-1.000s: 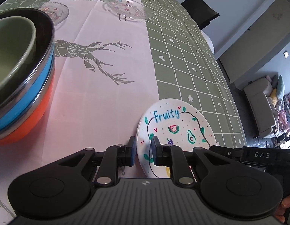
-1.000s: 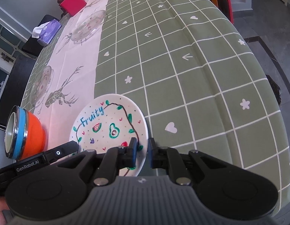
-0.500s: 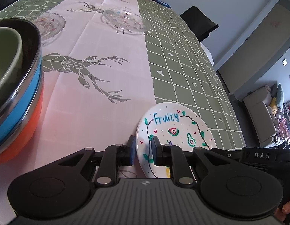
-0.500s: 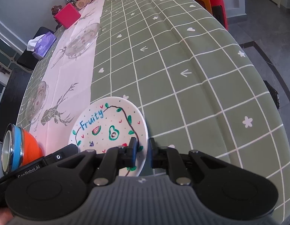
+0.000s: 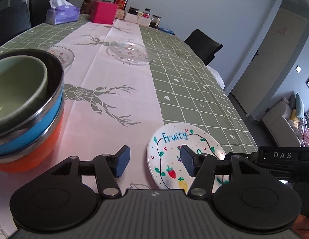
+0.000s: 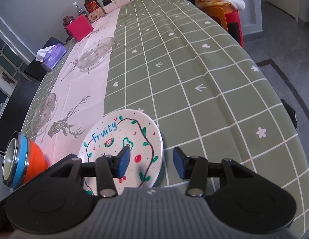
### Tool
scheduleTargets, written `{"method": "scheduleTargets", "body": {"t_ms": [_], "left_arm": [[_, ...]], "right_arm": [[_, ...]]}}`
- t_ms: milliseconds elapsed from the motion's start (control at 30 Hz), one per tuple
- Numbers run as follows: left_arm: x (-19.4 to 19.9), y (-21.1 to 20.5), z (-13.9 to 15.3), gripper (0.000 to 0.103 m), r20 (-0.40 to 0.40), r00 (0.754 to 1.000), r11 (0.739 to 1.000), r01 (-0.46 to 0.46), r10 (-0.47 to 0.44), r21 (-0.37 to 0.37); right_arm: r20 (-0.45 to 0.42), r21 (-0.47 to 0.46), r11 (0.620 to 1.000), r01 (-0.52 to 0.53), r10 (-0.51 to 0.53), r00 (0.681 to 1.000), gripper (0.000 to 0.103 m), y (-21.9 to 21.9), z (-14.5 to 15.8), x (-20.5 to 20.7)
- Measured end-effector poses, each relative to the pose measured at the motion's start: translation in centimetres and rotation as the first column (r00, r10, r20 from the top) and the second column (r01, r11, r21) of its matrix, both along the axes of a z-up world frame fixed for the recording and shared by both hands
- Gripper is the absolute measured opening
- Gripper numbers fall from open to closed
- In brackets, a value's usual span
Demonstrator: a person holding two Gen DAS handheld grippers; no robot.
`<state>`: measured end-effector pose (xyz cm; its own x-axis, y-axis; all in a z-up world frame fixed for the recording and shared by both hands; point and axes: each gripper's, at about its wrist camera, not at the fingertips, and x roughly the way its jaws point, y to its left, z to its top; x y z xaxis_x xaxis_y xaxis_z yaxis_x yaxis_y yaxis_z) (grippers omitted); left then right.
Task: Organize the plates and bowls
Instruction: 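Move both tools to the clear glass plate with pink flower dots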
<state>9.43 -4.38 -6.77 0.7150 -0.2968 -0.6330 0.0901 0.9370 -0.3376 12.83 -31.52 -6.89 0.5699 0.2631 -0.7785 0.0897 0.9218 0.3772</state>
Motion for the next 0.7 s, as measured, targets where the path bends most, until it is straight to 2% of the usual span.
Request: {"method": "scheduleTargets", "body": {"t_ms": [100, 300, 433, 567, 700], "left_arm": [[-1.1, 0.0, 1.1, 0.081, 0.025, 0.999, 1.0, 0.027, -0.027, 0.015], [-2.9, 0.7, 3.4, 0.082, 0.076, 0.993, 0.995, 0.091, -0.094, 0.047], [-3.1, 2.3, 5.2, 0.082, 0.064, 0.989, 0.991, 0.128, -0.13, 0.037], [-2.9, 4.8, 6.8, 0.082, 0.061, 0.991, 0.993, 0.115, -0.117, 0.031], [-2.3, 7.7, 8.2, 0.082, 0.039, 0.993, 0.994, 0.11, -0.11, 0.001]], "right_arm": [[0.061, -0.042, 0.999, -0.022, 0.024, 0.998, 0.052, 0.9, 1.2, -0.9], [0.192, -0.105, 0.987, -0.124, 0.142, 0.971, 0.065, 3.9, 3.9, -2.6], [0.229, -0.118, 0.978, -0.175, 0.198, 0.953, 0.066, 5.9, 5.5, -2.6], [0.245, -0.105, 0.97, -0.219, 0.239, 0.94, 0.067, 8.1, 6.9, -1.9], [0.254, -0.136, 0.957, -0.255, 0.282, 0.925, 0.07, 10.6, 8.0, -1.0]]}}
